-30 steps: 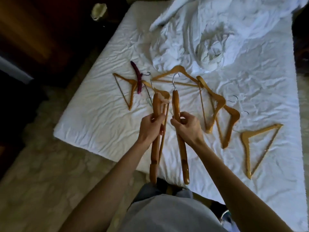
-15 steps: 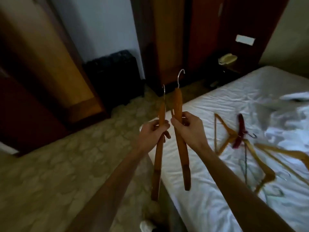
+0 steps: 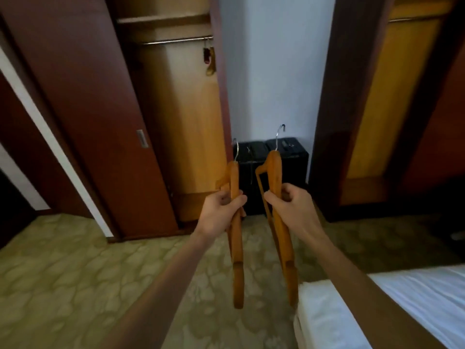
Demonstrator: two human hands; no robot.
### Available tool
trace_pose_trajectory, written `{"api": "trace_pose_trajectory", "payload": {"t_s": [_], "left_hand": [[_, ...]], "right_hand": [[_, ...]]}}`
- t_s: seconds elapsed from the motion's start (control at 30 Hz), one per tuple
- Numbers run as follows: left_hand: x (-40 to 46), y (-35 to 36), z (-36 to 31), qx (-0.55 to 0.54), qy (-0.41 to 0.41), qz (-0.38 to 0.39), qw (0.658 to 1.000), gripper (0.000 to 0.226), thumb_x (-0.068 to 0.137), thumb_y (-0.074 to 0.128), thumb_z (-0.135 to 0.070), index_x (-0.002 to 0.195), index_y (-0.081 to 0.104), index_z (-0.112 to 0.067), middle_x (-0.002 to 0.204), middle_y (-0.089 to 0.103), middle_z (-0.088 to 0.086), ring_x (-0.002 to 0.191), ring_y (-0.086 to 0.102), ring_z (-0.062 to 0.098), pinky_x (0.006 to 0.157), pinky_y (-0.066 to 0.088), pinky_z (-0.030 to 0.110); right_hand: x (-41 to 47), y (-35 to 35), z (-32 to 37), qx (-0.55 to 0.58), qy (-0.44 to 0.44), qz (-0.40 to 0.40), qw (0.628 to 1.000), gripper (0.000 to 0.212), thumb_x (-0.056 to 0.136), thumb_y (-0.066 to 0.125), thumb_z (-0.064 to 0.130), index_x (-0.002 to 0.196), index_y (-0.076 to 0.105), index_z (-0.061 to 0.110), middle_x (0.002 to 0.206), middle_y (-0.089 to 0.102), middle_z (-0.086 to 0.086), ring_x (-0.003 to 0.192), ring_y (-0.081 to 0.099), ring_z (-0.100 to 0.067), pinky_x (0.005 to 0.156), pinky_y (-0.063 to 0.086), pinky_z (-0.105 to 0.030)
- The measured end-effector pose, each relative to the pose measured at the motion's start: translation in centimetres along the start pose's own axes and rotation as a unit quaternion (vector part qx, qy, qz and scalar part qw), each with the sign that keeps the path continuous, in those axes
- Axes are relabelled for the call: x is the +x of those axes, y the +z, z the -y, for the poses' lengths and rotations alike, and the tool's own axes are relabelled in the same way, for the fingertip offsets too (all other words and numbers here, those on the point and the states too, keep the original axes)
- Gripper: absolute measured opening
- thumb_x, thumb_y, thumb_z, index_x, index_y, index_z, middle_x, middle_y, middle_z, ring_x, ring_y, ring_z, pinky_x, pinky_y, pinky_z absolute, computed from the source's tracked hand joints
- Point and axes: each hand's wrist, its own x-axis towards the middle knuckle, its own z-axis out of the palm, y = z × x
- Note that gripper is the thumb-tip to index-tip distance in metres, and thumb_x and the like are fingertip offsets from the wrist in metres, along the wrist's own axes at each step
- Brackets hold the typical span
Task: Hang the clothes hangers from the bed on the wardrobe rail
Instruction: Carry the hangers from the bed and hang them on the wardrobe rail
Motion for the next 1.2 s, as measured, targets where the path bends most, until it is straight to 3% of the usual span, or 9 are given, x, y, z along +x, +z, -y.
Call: {"api": "trace_pose_trajectory", "payload": {"t_s": [0.27,0.37,0.47,0.6,0.77,0.87,1.03,1.13,1.2], "left_hand": [[19.8,-6.5,2.1,-0.011,-0.001,-0.042,0.999,0.014,0.094,0.069,-0.023,0.097,0.075,-0.010,0.062,0.069,-0.006,0.055,0.066,0.004,0.053,0.051,0.015],[28.0,-8.7,1.7,-0.002,0.002,-0.058,0.998,0.021,0.094,0.069,-0.028,0.101,0.073,-0.009,0.068,0.071,-0.003,0.062,0.068,0.009,0.064,0.056,0.025],[36.0,-11.3,0.7,-0.004,0.024,-0.084,0.996,0.025,0.093,0.070,-0.030,0.105,0.073,-0.008,0.076,0.075,0.004,0.072,0.072,0.019,0.079,0.059,0.042],[45.1,-14.9,-0.6,-0.010,0.054,-0.113,0.992,0.025,0.092,0.071,-0.032,0.111,0.074,-0.015,0.093,0.078,0.012,0.092,0.074,0.032,0.092,0.057,0.054],[54.7,-19.3,-1.3,-0.010,0.074,-0.129,0.989,0.019,0.095,0.068,-0.030,0.078,0.071,-0.020,0.067,0.069,-0.002,0.067,0.065,0.015,0.077,0.053,0.038],[60.7,-22.0,-1.1,-0.015,0.078,-0.127,0.989,0.030,0.095,0.067,-0.032,0.068,0.070,-0.022,0.065,0.068,-0.002,0.068,0.062,0.021,0.073,0.051,0.038],[71.4,-28.0,-0.4,-0.008,0.108,-0.107,0.988,0.033,0.094,0.066,-0.038,0.069,0.072,-0.017,0.069,0.068,0.002,0.070,0.061,0.021,0.072,0.051,0.034],[78.4,-32.1,-0.4,-0.011,0.116,-0.095,0.989,0.032,0.095,0.065,-0.037,0.076,0.073,-0.012,0.071,0.069,-0.002,0.068,0.064,0.007,0.069,0.052,0.017],[83.2,-34.5,-0.9,-0.021,0.124,-0.091,0.988,0.028,0.097,0.065,-0.031,0.083,0.074,-0.008,0.078,0.073,0.004,0.066,0.066,-0.005,0.063,0.047,0.004]], "right_hand": [[19.6,9.9,0.1,0.022,-0.039,0.071,0.996,0.025,0.089,0.068,0.040,0.104,0.071,0.020,0.083,0.070,0.007,0.071,0.066,-0.007,0.063,0.050,-0.020],[28.8,13.1,0.6,0.033,-0.054,0.093,0.994,0.029,0.090,0.068,0.040,0.110,0.071,0.020,0.092,0.072,0.008,0.080,0.069,-0.005,0.071,0.055,-0.022],[37.9,16.8,1.6,0.038,-0.059,0.113,0.991,0.036,0.089,0.069,0.044,0.117,0.069,0.021,0.102,0.073,0.008,0.092,0.070,-0.008,0.086,0.060,-0.036],[47.7,21.4,3.7,0.028,-0.072,0.145,0.986,0.036,0.089,0.067,0.045,0.116,0.068,0.021,0.104,0.070,0.008,0.093,0.068,-0.009,0.087,0.058,-0.035],[57.7,26.8,5.9,0.032,-0.075,0.167,0.983,0.035,0.091,0.063,0.050,0.112,0.067,0.022,0.098,0.072,0.007,0.090,0.068,-0.009,0.083,0.056,-0.030],[63.4,30.6,7.1,0.017,-0.088,0.154,0.984,0.025,0.092,0.062,0.052,0.101,0.067,0.029,0.094,0.072,0.009,0.088,0.068,-0.007,0.075,0.051,-0.023],[73.1,37.6,8.6,0.005,-0.106,0.125,0.987,0.030,0.094,0.059,0.049,0.110,0.068,0.026,0.101,0.072,0.008,0.096,0.066,-0.008,0.086,0.051,-0.028],[79.1,41.4,9.9,-0.006,-0.109,0.094,0.990,0.034,0.095,0.059,0.049,0.114,0.069,0.022,0.102,0.071,0.008,0.097,0.065,-0.010,0.088,0.052,-0.030],[83.2,43.5,11.0,-0.014,-0.107,0.076,0.991,0.032,0.096,0.059,0.045,0.116,0.068,0.021,0.103,0.068,0.010,0.096,0.062,-0.006,0.078,0.047,-0.021]]}}
